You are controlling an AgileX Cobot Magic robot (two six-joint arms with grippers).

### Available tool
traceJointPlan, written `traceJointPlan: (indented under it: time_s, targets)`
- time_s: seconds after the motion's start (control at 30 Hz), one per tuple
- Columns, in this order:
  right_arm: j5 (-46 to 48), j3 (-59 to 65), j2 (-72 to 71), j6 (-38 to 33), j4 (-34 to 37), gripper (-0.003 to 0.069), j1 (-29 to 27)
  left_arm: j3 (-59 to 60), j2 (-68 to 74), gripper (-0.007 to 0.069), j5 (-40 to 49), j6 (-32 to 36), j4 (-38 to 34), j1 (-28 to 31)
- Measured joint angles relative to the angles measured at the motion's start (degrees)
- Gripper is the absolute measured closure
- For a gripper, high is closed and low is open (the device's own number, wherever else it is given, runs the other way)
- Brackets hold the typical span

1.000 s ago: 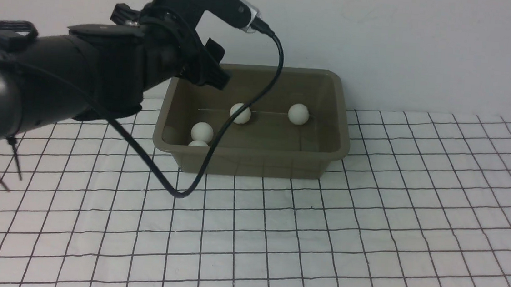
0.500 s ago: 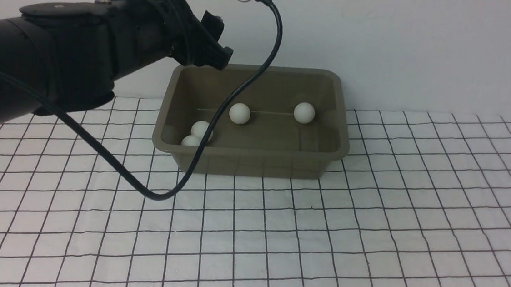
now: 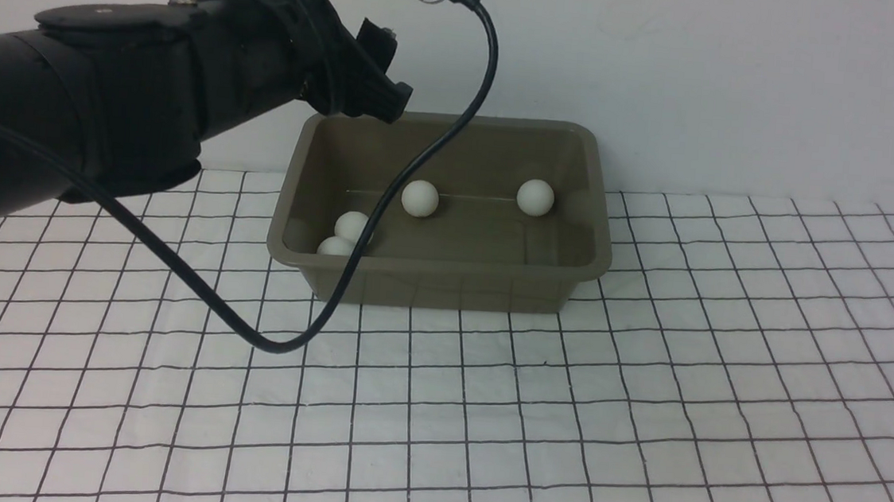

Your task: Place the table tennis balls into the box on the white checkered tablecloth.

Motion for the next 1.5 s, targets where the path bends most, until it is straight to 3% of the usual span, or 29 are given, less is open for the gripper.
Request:
traceJointPlan:
  time_s: [0.73, 1.5]
  targets:
    - [8.8, 0.1, 0.0, -0.2, 0.0, 0.0323, 0.0, 0.0, 0.0, 0.0155, 14.4, 0.0, 0.7, 0.0]
    - [9.3, 0.1, 0.0, -0.2, 0.0, 0.0323, 0.0, 0.0, -0.3, 0.0155, 36.1, 0.5, 2.4, 0.0]
